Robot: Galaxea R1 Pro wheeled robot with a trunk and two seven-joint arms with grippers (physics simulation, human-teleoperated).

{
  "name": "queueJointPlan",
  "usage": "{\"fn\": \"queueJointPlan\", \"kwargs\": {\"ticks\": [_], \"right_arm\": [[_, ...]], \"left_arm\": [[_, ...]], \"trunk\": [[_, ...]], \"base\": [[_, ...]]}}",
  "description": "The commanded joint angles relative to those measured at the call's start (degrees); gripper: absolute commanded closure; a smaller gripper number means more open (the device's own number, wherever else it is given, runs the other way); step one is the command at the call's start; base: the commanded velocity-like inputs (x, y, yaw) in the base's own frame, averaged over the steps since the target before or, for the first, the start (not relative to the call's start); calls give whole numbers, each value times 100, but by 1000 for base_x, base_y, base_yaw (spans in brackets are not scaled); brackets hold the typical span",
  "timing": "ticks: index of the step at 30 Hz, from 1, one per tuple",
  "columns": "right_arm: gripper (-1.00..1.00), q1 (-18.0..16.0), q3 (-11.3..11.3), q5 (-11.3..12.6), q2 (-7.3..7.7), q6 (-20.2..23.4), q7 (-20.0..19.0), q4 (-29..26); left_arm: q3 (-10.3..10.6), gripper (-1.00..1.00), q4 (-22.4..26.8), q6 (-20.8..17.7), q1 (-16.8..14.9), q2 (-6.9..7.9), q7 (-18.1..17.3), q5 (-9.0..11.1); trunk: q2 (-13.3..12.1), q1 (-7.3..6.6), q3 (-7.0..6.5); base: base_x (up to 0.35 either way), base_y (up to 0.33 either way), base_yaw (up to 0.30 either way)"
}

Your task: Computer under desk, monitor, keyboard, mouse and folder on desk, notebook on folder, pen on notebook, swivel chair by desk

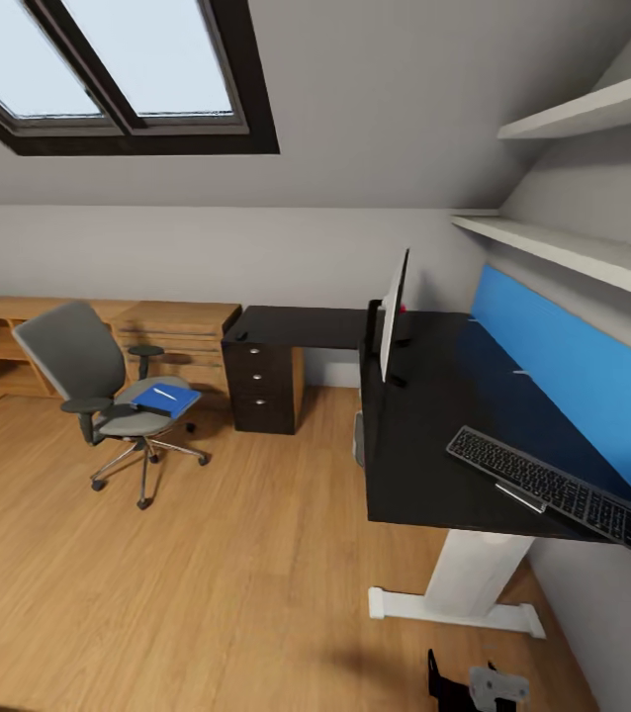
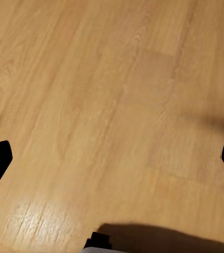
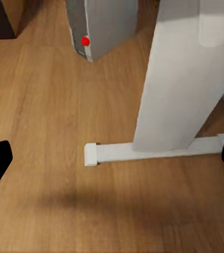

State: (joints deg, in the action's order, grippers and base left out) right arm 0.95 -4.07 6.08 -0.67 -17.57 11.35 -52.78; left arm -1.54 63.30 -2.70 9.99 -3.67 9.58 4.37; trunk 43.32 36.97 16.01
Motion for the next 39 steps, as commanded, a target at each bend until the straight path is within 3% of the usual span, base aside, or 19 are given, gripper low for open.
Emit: {"fn": "queueJointPlan", "kwargs": {"ticks": [1,3,4,7,8,13,19,21,24,29,39], "right_arm": [[-100,0,166,89,108,125,21,-566],[-100,1,431,158,226,648,17,-1306],[-100,1,606,239,281,1214,10,-1879],[-100,2,911,418,337,2161,-9,-2697],[-100,0,1165,536,362,2707,-21,-3075],[-100,-199,1698,721,440,3592,-41,-3559],[-100,-797,1823,756,466,3747,-39,-3215],[-100,-1016,1853,757,481,3596,-44,-2640],[-100,-1152,1865,750,534,3294,-45,-2329],[-100,-1239,1872,747,659,2813,-34,-2115],[-100,-1266,1882,746,705,2094,-22,-1767]], "left_arm": [[-8,-100,17,-29,2,1,12,50],[-11,-100,17,-29,2,4,13,53],[-13,-100,17,-29,2,5,15,54],[-22,-100,18,-29,2,6,16,55],[-25,-100,19,-29,2,6,17,55],[-29,-100,19,-23,2,6,17,55],[-36,-100,16,-18,2,12,17,55],[-78,-100,15,-13,2,21,17,55],[-135,-100,15,-12,2,18,15,57],[-170,-100,11,-12,2,16,11,60],[-200,-100,7,10,2,15,9,64]], "trunk": [[5,2,6],[5,2,6],[5,2,6],[5,2,6],[5,2,6],[5,2,6],[5,2,6],[5,2,6],[5,2,6],[5,2,6],[5,2,6]], "base": [[0,-103,0],[0,-59,0],[0,-34,0],[0,-21,0],[0,-11,0],[0,-9,0],[52,-138,0],[193,-252,0],[210,-255,0],[221,-257,0],[224,-253,0]]}}
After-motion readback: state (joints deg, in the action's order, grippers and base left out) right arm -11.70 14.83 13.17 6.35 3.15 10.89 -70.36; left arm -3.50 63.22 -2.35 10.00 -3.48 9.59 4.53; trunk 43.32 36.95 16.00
